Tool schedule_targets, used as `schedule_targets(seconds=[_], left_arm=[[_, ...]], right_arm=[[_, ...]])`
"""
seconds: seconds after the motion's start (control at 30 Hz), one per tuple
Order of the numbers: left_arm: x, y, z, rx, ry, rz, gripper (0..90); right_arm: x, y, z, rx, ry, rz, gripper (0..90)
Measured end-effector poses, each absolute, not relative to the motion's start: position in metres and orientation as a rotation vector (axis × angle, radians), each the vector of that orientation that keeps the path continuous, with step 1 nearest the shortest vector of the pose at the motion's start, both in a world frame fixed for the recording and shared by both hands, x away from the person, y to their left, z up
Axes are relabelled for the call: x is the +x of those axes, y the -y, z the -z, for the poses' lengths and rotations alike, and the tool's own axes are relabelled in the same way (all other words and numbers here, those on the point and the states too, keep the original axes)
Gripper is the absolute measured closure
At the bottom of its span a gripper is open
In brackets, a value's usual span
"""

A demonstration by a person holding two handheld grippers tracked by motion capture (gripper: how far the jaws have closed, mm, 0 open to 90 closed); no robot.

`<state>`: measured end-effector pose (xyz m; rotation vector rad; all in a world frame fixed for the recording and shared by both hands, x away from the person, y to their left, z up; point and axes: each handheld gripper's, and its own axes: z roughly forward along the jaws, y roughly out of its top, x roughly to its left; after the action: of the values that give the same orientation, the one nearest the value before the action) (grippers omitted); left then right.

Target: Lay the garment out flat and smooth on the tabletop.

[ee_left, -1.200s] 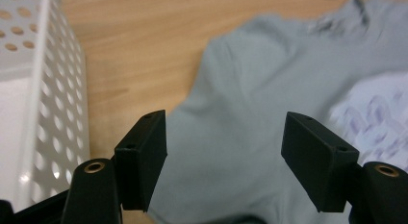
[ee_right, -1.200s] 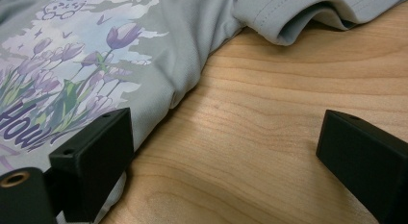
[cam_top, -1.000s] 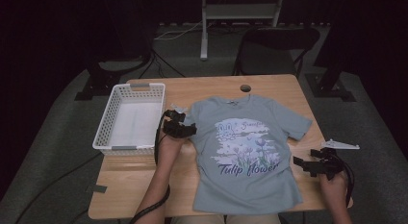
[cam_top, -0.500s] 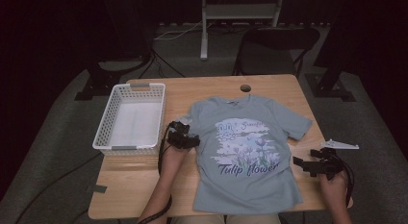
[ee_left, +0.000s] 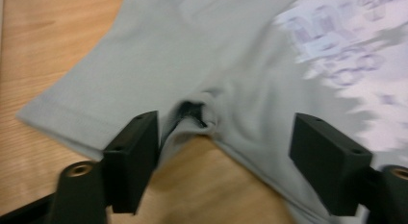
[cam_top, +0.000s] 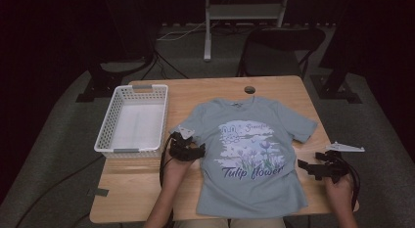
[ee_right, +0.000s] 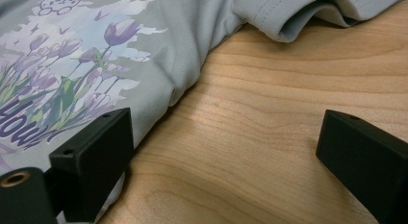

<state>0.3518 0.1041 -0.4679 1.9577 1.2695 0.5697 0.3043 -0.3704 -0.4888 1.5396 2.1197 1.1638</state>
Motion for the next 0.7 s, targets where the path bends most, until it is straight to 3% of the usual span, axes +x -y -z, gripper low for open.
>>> schedule_targets(seconds=[0.03, 0.7], left_arm=[[0.347, -0.103, 0.467, 1.955, -1.246, -0.569, 21.5], [0.287, -0.112, 0.469, 1.848, -1.113, -0.557, 21.5]], right_arm=[[0.304, 0.370, 0.489, 1.540, -2.119, -1.162, 5.4], [0.304, 0.370, 0.489, 1.541, -2.116, -1.157, 5.4]])
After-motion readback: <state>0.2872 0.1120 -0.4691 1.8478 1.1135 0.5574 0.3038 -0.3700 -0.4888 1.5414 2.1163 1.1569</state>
